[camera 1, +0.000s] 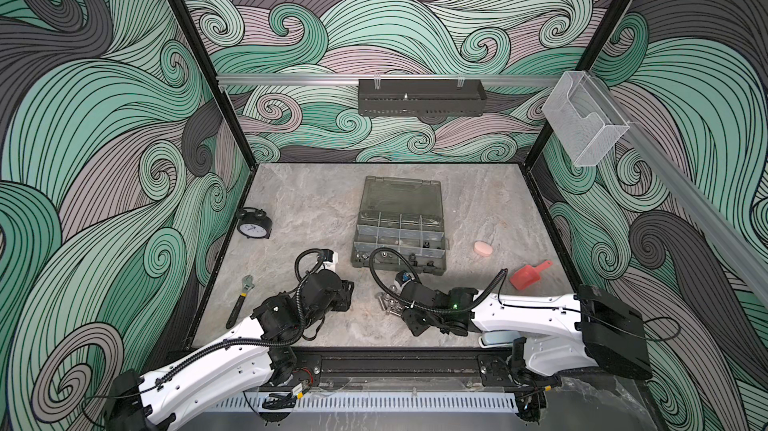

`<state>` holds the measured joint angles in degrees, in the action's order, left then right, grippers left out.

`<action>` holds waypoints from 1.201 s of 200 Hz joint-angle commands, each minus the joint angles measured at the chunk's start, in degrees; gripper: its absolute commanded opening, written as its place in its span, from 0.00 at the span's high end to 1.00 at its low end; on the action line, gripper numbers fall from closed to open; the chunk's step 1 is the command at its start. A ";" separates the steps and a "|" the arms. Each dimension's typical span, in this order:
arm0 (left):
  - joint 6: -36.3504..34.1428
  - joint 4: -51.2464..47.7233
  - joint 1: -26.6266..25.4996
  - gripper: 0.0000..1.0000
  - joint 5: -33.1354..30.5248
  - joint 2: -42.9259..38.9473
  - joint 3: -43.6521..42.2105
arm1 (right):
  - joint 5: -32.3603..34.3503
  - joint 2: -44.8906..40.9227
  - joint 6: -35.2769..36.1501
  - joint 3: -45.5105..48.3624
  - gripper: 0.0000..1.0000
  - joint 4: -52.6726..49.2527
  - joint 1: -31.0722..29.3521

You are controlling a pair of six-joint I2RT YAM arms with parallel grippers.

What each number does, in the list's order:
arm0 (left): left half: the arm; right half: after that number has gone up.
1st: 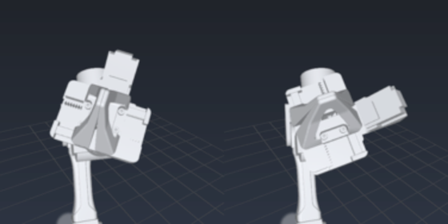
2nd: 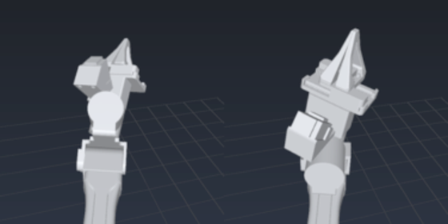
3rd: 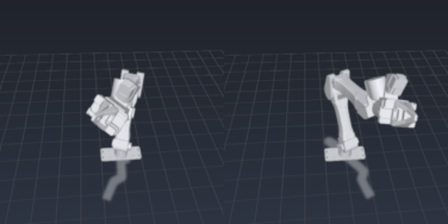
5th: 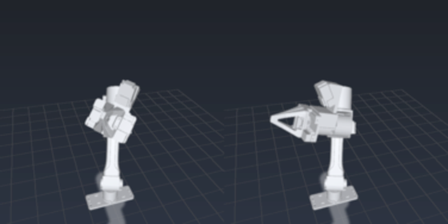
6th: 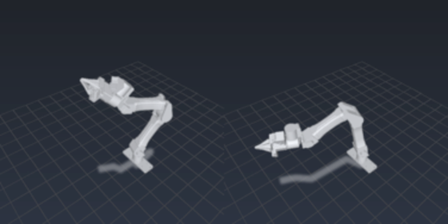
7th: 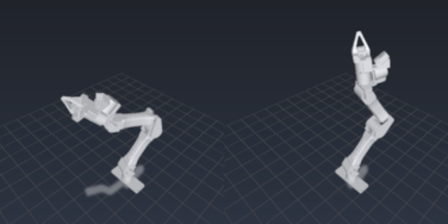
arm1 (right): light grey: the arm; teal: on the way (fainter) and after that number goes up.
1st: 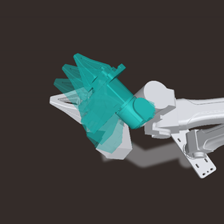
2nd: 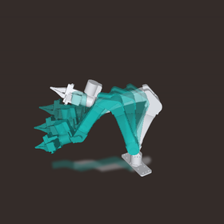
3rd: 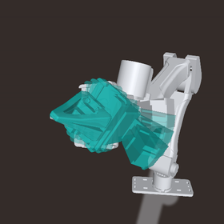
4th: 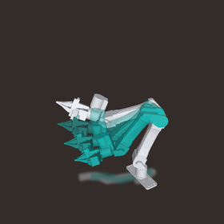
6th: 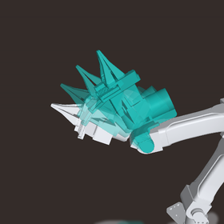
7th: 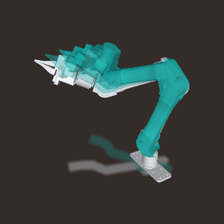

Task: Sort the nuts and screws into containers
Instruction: 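Lower the right gripper onto a silver hex bolt and close it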

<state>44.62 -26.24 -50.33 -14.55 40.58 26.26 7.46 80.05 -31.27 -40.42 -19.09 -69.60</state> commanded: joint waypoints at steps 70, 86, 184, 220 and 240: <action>2.61 -2.04 0.18 0.57 1.28 6.71 6.05 | -4.48 2.08 5.38 2.81 0.58 3.33 5.51; 3.09 -1.68 0.23 0.57 0.79 6.28 5.84 | -5.28 2.75 6.80 2.23 0.59 2.74 5.49; 5.21 -1.18 0.15 0.57 -0.21 4.46 4.40 | -4.66 7.77 8.25 0.79 0.69 5.25 5.43; 6.73 -3.32 0.20 0.57 -0.44 3.03 4.09 | -6.61 7.21 8.68 2.27 0.75 7.58 5.23; 7.62 -3.69 0.20 0.57 -0.79 1.83 3.39 | -7.57 5.96 8.68 3.85 0.76 9.93 4.89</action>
<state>50.09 -27.53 -50.33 -13.78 44.05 30.17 1.80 86.80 -22.92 -38.70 -11.07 -64.20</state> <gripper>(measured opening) 0.426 0.244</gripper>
